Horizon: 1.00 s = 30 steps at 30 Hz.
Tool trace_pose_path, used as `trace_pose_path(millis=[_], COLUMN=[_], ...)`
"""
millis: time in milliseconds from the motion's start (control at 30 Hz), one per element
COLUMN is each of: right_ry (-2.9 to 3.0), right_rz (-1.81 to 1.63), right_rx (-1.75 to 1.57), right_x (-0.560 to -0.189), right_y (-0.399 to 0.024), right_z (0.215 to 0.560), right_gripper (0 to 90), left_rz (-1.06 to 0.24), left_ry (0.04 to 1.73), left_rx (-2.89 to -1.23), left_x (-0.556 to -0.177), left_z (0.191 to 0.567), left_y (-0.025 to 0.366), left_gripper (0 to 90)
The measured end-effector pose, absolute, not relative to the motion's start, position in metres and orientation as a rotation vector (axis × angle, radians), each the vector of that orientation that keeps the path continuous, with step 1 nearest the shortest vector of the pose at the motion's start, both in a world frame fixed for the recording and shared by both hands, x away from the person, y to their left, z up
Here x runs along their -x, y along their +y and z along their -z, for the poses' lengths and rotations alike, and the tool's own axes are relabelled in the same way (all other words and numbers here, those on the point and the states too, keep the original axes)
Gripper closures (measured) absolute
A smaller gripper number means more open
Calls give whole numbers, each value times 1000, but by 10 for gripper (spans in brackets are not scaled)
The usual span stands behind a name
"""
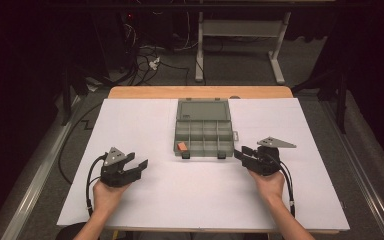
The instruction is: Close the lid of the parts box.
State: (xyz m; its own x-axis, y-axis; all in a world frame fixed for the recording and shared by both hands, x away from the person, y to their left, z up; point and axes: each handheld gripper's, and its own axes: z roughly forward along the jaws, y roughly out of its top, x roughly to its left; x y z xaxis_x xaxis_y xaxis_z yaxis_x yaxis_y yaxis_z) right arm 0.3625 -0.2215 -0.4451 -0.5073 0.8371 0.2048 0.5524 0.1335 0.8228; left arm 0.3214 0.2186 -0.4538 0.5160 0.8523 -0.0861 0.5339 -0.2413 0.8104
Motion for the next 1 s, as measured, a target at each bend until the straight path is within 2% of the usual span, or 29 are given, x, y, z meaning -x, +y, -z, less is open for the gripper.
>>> trace_pose_path(millis=[167,1000], right_ry=[2089,2126], right_rz=[-1302,-1211], right_rx=[-1379,-1470], right_x=[-371,-416], right_y=[-222,-215], right_z=[444,435], right_gripper=[648,696], left_rz=[-473,-424], left_ry=[1148,1157], left_rx=[-1910,-1904], left_x=[-327,-353], left_z=[453,444], left_y=[218,202], left_gripper=[414,411])
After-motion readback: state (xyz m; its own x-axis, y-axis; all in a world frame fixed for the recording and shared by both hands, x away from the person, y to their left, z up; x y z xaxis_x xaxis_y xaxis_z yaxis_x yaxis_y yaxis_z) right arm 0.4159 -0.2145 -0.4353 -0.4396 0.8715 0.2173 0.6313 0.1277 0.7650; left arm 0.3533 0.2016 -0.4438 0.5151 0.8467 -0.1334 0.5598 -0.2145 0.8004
